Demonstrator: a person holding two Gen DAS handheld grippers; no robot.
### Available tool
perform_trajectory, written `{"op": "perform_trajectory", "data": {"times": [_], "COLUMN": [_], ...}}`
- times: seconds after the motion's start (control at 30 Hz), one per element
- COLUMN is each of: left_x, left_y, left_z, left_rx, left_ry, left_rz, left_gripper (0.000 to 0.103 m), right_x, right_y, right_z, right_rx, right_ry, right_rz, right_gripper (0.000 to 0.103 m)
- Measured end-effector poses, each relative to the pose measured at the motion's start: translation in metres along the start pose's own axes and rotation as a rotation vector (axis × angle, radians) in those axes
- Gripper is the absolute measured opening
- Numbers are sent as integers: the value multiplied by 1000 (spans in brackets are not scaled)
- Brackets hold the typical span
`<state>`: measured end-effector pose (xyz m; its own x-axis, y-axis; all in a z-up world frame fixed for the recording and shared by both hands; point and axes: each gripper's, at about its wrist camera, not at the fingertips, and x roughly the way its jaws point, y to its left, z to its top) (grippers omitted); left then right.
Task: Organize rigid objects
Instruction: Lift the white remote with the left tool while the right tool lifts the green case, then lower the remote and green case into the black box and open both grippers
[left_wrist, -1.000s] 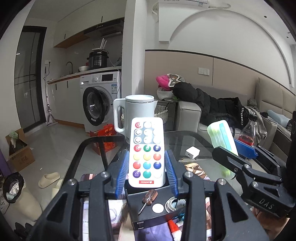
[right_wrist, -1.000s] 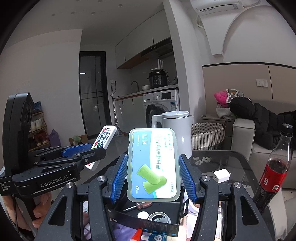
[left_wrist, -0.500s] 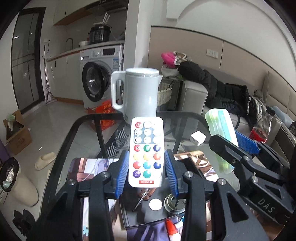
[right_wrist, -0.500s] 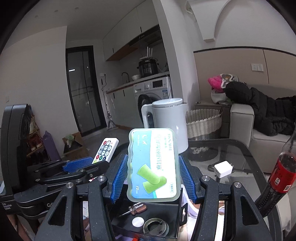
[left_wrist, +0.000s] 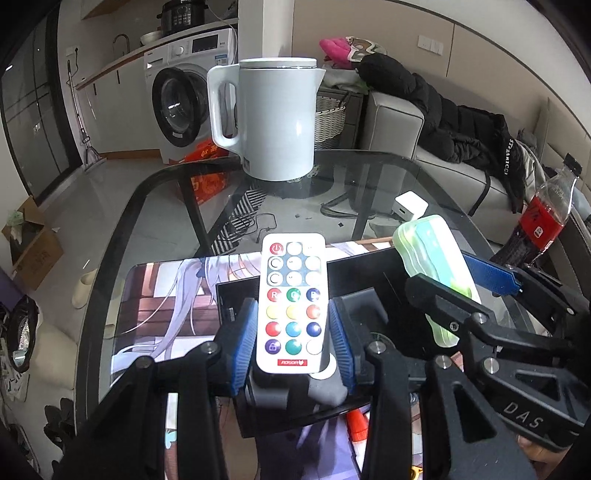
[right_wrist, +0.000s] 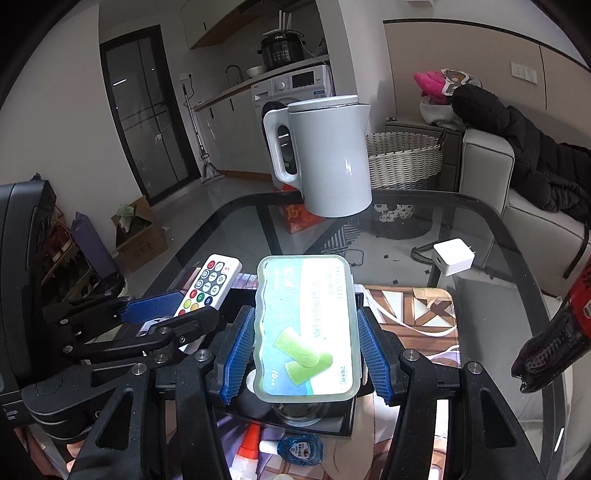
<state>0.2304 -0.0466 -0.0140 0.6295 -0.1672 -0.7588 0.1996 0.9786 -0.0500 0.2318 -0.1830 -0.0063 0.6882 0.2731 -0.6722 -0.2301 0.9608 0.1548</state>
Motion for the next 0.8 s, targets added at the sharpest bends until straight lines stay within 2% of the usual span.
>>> {"op": "perform_trajectory", "data": {"times": [0.2,0.53,0.8], "left_x": [14,33,33], "left_y": [5,10,10], "left_z": [-3,-11,-12], "left_rx": [-11,-22,-8], "left_ry": [78,165,160], "left_rz": [1,3,17], "left_gripper": [38,38,38], "right_x": [15,29,32], "right_y": [-1,1,0], "right_z": [-7,-14,-15], "right_rx": [8,-12,-4], "right_ry": [90,159,170], "right_rz": [9,28,39], "right_gripper": [56,56,56]}}
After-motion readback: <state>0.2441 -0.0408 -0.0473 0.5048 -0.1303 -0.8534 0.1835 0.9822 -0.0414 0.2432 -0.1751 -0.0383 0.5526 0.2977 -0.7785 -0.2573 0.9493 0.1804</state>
